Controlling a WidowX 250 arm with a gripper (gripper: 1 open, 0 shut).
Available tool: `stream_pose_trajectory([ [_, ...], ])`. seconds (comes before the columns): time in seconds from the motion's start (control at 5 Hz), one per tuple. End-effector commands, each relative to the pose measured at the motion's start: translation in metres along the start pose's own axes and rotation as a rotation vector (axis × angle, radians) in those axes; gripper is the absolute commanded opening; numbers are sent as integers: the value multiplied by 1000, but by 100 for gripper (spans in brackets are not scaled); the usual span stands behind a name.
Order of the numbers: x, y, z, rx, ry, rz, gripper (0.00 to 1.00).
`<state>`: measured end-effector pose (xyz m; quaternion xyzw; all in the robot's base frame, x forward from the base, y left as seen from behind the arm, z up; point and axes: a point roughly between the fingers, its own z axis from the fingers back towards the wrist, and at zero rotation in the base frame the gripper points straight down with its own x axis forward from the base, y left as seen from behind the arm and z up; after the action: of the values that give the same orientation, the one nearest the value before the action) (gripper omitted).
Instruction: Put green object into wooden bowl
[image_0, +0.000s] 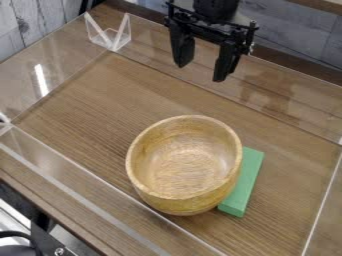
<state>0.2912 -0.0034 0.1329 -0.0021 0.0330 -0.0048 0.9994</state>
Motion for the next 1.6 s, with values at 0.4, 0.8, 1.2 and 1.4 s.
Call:
stream_pose_trajectory([
  [0.4,-45,-44,-35,-9,23,-93,100],
  [0.8,-67,-116,-57,-33,-53,-41,100],
  [1.2,-42,-105,-80,-49,-89,21,100],
  [1.4,-40,-105,-75,-48,-103,20,100],
])
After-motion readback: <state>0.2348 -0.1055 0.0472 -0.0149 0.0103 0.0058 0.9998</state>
